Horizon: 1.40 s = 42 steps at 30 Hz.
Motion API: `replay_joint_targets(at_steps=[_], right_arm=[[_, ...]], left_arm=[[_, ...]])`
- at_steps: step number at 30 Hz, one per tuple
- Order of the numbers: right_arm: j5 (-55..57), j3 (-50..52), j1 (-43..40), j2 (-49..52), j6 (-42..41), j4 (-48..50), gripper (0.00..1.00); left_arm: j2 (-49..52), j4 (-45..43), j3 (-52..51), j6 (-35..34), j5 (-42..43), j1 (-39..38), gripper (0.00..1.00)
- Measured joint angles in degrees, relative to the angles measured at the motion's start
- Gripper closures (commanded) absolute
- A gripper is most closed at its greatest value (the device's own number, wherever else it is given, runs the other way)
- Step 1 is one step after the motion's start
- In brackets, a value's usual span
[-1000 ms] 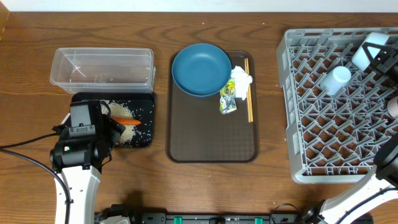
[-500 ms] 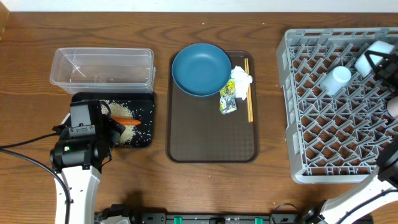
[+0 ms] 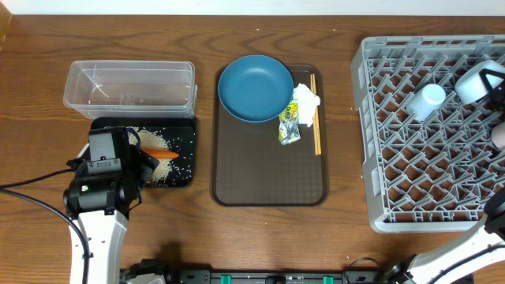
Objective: Sort waste into correct bins and load items into the dishwasher rack
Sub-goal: 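Lower the light-blue bowl into the rack's far corner and release, then move the right gripper back to the dark-blue plate on the tray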
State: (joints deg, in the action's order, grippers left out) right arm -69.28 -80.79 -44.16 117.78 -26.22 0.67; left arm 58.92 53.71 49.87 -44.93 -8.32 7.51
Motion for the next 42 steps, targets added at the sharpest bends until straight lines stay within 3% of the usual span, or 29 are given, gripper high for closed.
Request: replay_joint_targets(at_steps=[6, 11, 17, 22, 25, 28, 38, 42], right_arm=[[6.93, 0.44, 0.09, -7.65, -0.22, -10.32, 0.38], [17.68, 0.50, 0.15, -17.99, 1.18, -21.44, 0.41], [33.51, 0.50, 2.16, -27.45, 2.49, -28.89, 0.35], [40.06, 0.50, 5.51, -28.26, 3.08, -30.32, 0.44], [44.15, 0.50, 8.26, -28.26, 3.72, -31.36, 0.60], [48.09, 0.50, 10.91, -28.24, 4.15, -32.61, 0.63], [56.48, 0.50, 24.52, -28.30, 4.83, -36.17, 0.55], [57.11, 0.50, 32.57, -29.18, 5.05, -37.88, 0.41]], left_arm=[[0.00, -0.02, 0.00, 0.00, 0.00, 0.00, 0.02], [0.00, -0.02, 0.00, 0.00, 0.00, 0.00, 0.02], [0.00, 0.00, 0.00, 0.00, 0.00, 0.00, 0.02], [0.00, 0.02, 0.00, 0.00, 0.00, 0.00, 0.02], [0.00, 0.02, 0.00, 0.00, 0.00, 0.00, 0.02], [0.00, 0.02, 0.00, 0.00, 0.00, 0.00, 0.02], [0.00, 0.02, 0.00, 0.00, 0.00, 0.00, 0.02], [0.00, 0.02, 0.00, 0.00, 0.00, 0.00, 0.02]])
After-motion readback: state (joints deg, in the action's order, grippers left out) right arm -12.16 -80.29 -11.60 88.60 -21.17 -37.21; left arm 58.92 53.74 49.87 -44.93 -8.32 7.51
